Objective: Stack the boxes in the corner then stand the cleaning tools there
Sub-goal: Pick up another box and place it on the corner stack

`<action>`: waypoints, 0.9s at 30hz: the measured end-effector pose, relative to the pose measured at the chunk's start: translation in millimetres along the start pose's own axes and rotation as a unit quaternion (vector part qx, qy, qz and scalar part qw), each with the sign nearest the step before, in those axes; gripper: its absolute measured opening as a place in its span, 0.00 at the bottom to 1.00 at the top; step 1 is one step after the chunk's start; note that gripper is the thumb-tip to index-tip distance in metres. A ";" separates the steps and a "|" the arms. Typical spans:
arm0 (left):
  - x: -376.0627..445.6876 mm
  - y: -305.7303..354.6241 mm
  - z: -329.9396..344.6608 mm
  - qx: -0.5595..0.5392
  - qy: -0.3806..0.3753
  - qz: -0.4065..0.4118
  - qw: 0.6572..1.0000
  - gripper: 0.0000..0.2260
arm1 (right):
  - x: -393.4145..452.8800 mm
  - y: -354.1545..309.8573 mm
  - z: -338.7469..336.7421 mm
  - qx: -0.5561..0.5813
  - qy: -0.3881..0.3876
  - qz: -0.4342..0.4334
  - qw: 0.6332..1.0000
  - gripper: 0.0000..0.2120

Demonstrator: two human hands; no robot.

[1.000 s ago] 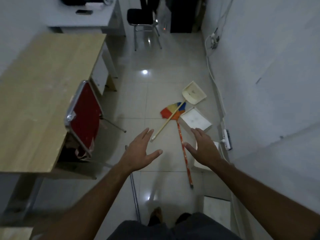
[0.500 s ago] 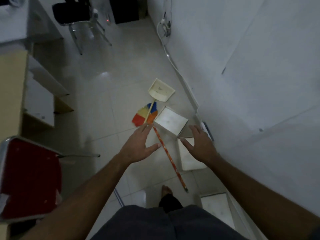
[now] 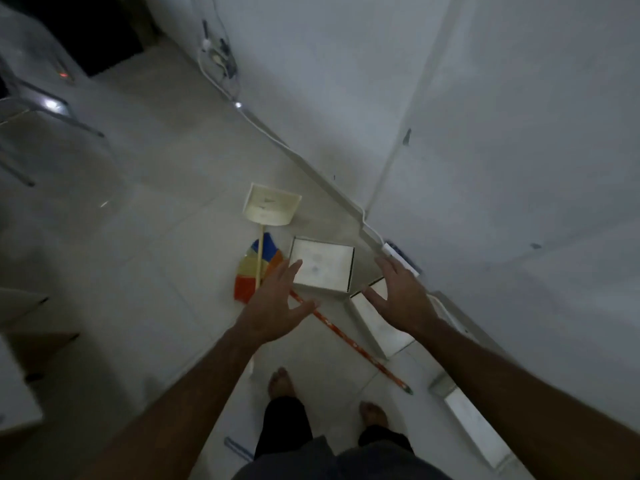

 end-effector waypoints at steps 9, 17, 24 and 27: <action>133.3 -107.3 -0.1 0.029 -0.102 -0.018 0.994 0.34 | 91.7 6.3 60.4 0.051 -0.014 0.089 0.995 0.35; 225.7 -211.7 49.1 0.045 -0.093 -0.034 0.994 0.44 | 169.6 50.7 174.5 0.082 -0.060 0.109 0.989 0.35; 290.1 -319.4 107.9 0.081 -0.102 -0.053 0.990 0.43 | 231.5 86.1 295.3 0.102 -0.078 0.098 0.987 0.34; 317.4 -364.6 129.5 0.084 -0.098 -0.051 0.990 0.43 | 261.7 100.4 353.3 0.105 -0.090 0.083 0.987 0.37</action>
Point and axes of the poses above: each hand's wrist, its own x-axis towards the middle knuckle, its own z-axis out of the palm, y = z × x, the point moved 5 cm from there along x, towards the middle knuckle, and after that the axes turned 15 degrees about -x, right-handed, at the moved point
